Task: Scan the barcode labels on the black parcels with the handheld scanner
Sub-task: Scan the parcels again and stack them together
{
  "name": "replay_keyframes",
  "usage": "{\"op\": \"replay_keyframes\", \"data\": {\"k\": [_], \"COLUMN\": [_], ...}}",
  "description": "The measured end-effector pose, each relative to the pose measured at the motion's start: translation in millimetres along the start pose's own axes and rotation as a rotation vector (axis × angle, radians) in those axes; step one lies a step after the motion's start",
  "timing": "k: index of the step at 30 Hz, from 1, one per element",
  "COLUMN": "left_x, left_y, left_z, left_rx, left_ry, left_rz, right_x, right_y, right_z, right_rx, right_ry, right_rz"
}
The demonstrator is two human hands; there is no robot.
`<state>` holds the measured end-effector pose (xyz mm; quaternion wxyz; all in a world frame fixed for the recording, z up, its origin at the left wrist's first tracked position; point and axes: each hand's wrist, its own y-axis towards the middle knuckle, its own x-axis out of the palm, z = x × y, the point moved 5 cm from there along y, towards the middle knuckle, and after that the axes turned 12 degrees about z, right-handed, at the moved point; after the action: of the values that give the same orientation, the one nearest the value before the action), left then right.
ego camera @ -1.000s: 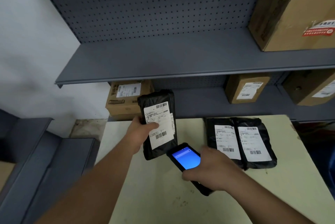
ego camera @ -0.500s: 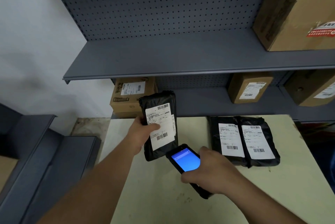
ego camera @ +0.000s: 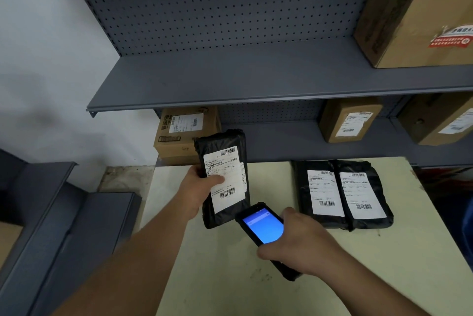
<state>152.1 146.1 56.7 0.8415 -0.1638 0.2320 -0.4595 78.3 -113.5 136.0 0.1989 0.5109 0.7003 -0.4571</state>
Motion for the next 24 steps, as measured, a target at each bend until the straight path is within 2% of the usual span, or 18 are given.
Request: {"op": "replay_keyframes", "data": {"k": [12,24], "left_x": [35,117], "left_y": [1,-10], "left_z": [-9,-16], "left_rx": [-0.029,-0.044], "left_ry": [0.046,0.089], "left_rz": [-0.034,-0.117], "right_x": [-14,-44], "right_y": [8,18], "right_z": [32,92], "right_rx": [0.05,0.131], "right_ry": [0.03,0.068], "right_rz": [0.016,0.047]}}
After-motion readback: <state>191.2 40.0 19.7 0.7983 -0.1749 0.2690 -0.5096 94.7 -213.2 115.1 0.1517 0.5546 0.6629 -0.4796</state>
